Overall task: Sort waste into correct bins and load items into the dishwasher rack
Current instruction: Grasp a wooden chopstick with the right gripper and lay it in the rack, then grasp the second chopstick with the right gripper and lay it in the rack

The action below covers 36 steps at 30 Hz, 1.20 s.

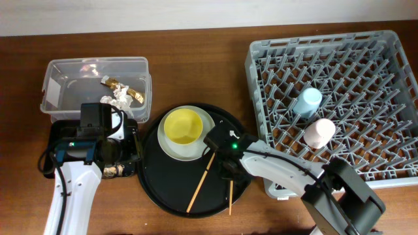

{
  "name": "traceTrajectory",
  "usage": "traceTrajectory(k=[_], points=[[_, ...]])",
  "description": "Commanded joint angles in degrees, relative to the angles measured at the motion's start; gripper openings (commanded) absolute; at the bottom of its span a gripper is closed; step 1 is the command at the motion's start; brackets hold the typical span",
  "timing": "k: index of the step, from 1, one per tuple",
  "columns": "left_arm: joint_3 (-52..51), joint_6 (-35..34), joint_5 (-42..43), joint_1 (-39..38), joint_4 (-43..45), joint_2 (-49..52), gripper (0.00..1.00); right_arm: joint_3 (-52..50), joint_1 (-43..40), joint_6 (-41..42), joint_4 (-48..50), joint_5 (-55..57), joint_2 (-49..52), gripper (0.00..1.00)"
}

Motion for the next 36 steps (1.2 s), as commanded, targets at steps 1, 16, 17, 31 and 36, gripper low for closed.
traceTrajectory(k=[1,16,17,31,36], points=[[0.2,-0.5,-0.2,0.3,-0.1,-0.6,0.58,4.7,-0.1,0.0,-3.3,1.4,-0.2,0.04],[0.2,-0.6,-0.2,0.3,0.0,-0.6,0.58,18.9,-27.2,-41.4,-24.1,3.4,-8.6,0.1],[0.2,-0.6,0.0,0.3,0.0,-0.6,0.58,18.9,-28.1,-41.4,-23.7,3.4,-7.5,0.1],[0.2,-0.5,0.0,0.3,0.0,-0.6,0.58,20.6,-19.0,-34.7,-20.6,-8.9,-12.7,0.59],[0.2,-0.6,0.0,0.3,0.0,-0.6,0.63,19.2,-4.0,-17.9,-15.5,-8.7,-4.4,0.63]])
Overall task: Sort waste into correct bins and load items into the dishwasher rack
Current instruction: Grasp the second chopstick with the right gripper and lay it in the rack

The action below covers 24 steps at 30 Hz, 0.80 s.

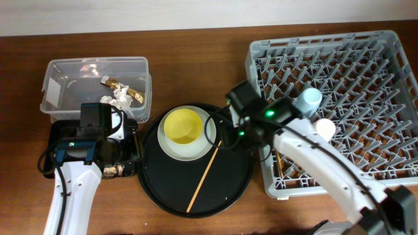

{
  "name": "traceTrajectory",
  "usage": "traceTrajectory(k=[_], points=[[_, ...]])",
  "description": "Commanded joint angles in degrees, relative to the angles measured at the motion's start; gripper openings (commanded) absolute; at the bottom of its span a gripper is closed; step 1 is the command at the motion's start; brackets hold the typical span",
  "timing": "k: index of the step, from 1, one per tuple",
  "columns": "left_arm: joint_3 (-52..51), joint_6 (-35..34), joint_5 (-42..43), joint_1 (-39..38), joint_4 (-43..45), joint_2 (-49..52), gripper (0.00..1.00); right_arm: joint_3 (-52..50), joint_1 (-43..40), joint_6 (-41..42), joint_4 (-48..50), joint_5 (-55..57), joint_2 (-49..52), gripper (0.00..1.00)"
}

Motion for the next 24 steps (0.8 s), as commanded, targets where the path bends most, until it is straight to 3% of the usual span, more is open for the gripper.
traceTrajectory(k=[1,10,11,14,17,22,24], points=[[0.2,-0.4,0.0,0.3,0.0,-0.6,0.62,-0.5,6.4,10.3,2.4,-0.5,5.9,0.63],[0.2,-0.3,-0.5,0.3,0.0,-0.6,0.63,-0.5,16.1,23.2,7.5,1.4,25.8,0.63],[0.2,-0.3,-0.5,0.3,0.0,-0.6,0.63,-0.5,16.1,23.4,7.3,1.4,26.8,0.59],[0.2,-0.3,-0.5,0.3,0.0,-0.6,0.63,-0.5,15.8,24.2,7.0,2.6,27.3,0.21],[0.2,-0.3,-0.4,0.3,0.0,-0.6,0.63,-0.5,14.8,24.2,6.2,2.8,26.8,0.04],[0.2,-0.3,-0.4,0.3,0.0,-0.6,0.63,-0.4,10.5,23.5,2.2,7.7,18.1,0.04],[0.2,-0.3,-0.4,0.3,0.0,-0.6,0.63,-0.4,6.5,14.1,1.2,8.5,8.5,0.04]])
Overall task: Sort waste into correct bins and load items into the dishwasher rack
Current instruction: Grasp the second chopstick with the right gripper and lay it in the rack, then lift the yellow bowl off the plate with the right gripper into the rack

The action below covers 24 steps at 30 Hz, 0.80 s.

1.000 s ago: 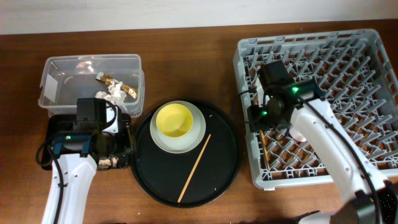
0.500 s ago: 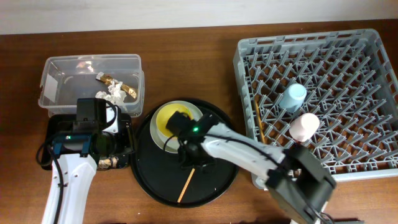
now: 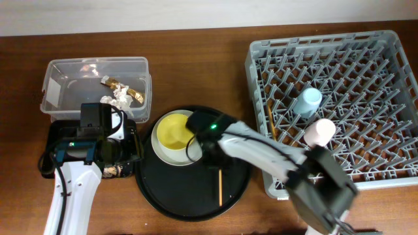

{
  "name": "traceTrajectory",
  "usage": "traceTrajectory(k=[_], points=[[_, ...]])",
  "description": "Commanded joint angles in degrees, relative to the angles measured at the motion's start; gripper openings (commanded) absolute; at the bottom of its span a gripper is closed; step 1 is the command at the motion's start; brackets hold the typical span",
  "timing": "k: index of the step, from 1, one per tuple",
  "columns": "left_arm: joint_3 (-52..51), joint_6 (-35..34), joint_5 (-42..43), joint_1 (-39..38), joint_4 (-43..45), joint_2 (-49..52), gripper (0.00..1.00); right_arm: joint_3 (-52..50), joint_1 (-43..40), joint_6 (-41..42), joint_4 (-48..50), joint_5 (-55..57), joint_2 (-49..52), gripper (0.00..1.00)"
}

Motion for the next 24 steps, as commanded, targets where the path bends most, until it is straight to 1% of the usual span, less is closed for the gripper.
traceTrajectory(k=[1,3,4,6,8,9,12,14,15,16,17,18,19,22,24], points=[[0.3,-0.3,-0.4,0.3,0.0,-0.6,0.63,0.0,-5.9,-13.9,-1.4,2.8,-14.5,0.04],[0.3,-0.3,-0.4,0.3,0.0,-0.6,0.63,0.0,-9.4,-20.8,-2.7,2.8,-19.3,0.04],[0.3,-0.3,-0.4,0.3,0.0,-0.6,0.63,0.0,-14.1,-26.6,-4.3,2.8,-23.4,0.04],[0.3,-0.4,-1.8,0.3,0.0,-0.6,0.63,0.0,-19.7,-31.0,-6.2,2.8,-25.2,0.04],[0.3,-6.0,-9.7,0.3,-0.7,-0.6,0.63,0.0,-26.3,-36.3,-8.7,2.8,-24.1,0.04],[0.3,-7.6,-12.4,0.3,-0.9,-0.6,0.66,0.0,-28.9,-38.8,-9.2,2.8,-22.8,0.04],[0.3,-7.7,-12.4,0.3,-0.9,-0.6,0.68,-0.1,-32.6,-42.1,-9.5,2.8,-18.9,0.05],[0.3,-7.7,-12.3,0.3,-1.0,-0.6,0.68,-0.1,-32.8,-42.8,-9.5,2.1,-15.8,0.05],[0.3,-7.7,-12.2,0.3,-1.0,-0.6,0.68,-0.1,-32.9,-42.8,-9.2,1.8,-15.1,0.11],[0.3,-7.7,-11.9,0.3,-1.0,-0.6,0.68,-0.1,-32.9,-42.8,-8.7,1.0,-14.9,0.15],[0.3,-7.7,-11.9,0.3,-1.0,-0.6,0.68,0.1,-32.9,-42.8,-8.5,0.8,-15.0,0.2],[0.3,-7.7,-11.9,0.3,-1.0,-0.6,0.68,0.8,-32.9,-42.8,-8.9,0.8,-15.1,0.46],[0.3,-7.7,-11.9,0.3,-1.0,-0.6,0.68,2.1,-32.9,-42.8,-10.1,0.8,-15.1,0.53],[0.3,-7.7,-12.0,0.3,-1.2,-0.6,0.69,8.4,-32.8,-42.6,-13.2,-4.3,-15.5,0.54],[0.3,-7.7,-12.0,0.3,-1.2,-0.6,0.69,13.0,-31.5,-42.6,-12.8,-10.8,-15.9,0.55]])
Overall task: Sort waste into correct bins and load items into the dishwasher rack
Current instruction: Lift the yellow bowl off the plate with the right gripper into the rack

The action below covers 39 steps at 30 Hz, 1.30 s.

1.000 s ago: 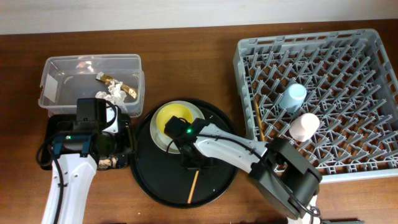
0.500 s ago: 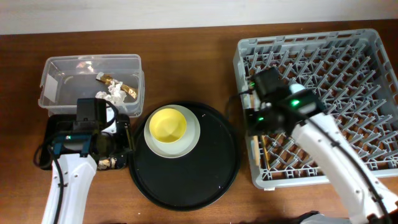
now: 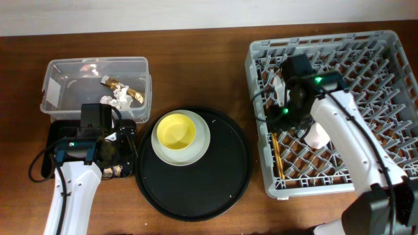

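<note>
My right gripper [image 3: 282,116] hangs over the left part of the grey dish rack [image 3: 366,52]; its fingers are hidden under the wrist. Two wooden chopsticks [image 3: 276,153] lie in the rack's left column just below it. A pink-white cup [image 3: 318,136] stands in the rack, partly behind the right arm. A yellow bowl [image 3: 176,130] sits on a white plate [image 3: 204,145] on the round black tray [image 3: 209,189]. My left gripper [image 3: 116,149] is over the black bin [image 3: 53,130], above a crumpled scrap [image 3: 116,172]; its jaws are unclear.
A clear plastic bin [image 3: 65,75] at the back left holds wrappers and crumpled paper [image 3: 121,94]. The black bin lies right in front of it, touching the tray's left side. The rack fills the table's right side.
My right gripper was on the black tray over the last chopstick; now it is over the rack's left column, and that chopstick lies in the rack beside the first. The left wrist has turned slightly.
Two chopsticks lay on the tray with my right gripper over them. Then one was in the rack and the gripper stood at the tray's right edge. Then the gripper was back on the tray at the other chopstick. Now both are in the rack.
</note>
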{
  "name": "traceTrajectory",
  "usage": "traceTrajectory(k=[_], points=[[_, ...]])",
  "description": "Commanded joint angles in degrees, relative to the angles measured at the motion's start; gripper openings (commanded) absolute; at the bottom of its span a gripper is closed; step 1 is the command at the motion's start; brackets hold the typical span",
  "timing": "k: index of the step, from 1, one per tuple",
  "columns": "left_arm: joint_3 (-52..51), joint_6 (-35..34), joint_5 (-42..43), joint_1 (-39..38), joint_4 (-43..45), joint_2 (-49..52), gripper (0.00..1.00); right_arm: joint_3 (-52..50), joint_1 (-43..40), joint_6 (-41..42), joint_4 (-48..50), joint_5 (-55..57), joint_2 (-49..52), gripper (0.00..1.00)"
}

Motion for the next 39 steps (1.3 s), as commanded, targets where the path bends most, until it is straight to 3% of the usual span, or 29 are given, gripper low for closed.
traceTrajectory(k=[1,2,5,8,11,14,15,17,18,20,24,29,34,39], points=[[0.3,-0.6,-1.0,0.3,0.1,-0.6,0.69,6.0,3.7,0.2,2.4,-7.3,-1.2,0.58],[0.3,-0.6,-3.7,0.3,0.0,-0.6,0.69,5.8,6.8,0.2,5.4,-7.3,-0.9,0.63],[0.3,-3.8,-6.1,3.9,-0.7,-0.6,0.73,5.2,14.6,2.3,10.8,-7.1,2.5,0.66],[0.3,-3.8,-5.6,8.3,-1.4,-0.6,0.8,5.2,19.8,6.8,15.4,-7.1,8.8,0.66],[0.3,-3.8,-5.3,8.8,-1.8,-0.6,0.8,5.2,24.8,12.3,19.6,-7.2,17.9,0.66],[0.3,-3.8,-5.3,8.8,-1.8,-0.6,0.81,5.2,27.8,12.8,22.4,-7.2,23.0,0.65],[0.3,-3.8,-5.2,8.8,-1.8,-0.6,0.81,5.2,28.3,14.7,23.0,-6.6,24.4,0.62],[0.3,-3.8,-3.8,8.8,-1.8,-0.6,0.81,5.2,28.3,19.0,23.1,-4.1,25.6,0.39],[0.3,-3.8,-3.8,8.8,-1.8,-0.6,0.8,5.4,28.1,20.0,23.2,-3.4,25.4,0.19],[0.3,-3.8,-3.8,8.8,-1.8,-0.6,0.81,6.4,27.1,20.0,22.8,-3.2,24.9,0.05],[0.3,-3.8,-3.8,8.8,-1.9,-0.6,0.8,11.8,23.3,19.6,13.5,1.0,22.6,0.04],[0.3,-3.8,-3.8,8.8,-1.9,-0.6,0.8,21.5,18.8,16.5,2.3,19.0,12.4,0.04],[0.3,-3.8,-3.8,8.8,-1.7,-0.6,0.8,21.6,7.9,16.5,4.5,39.3,1.8,0.04],[0.3,-3.8,-3.8,8.8,-1.5,-0.6,0.8,21.6,-5.4,3.0,15.6,47.4,5.0,0.04]])
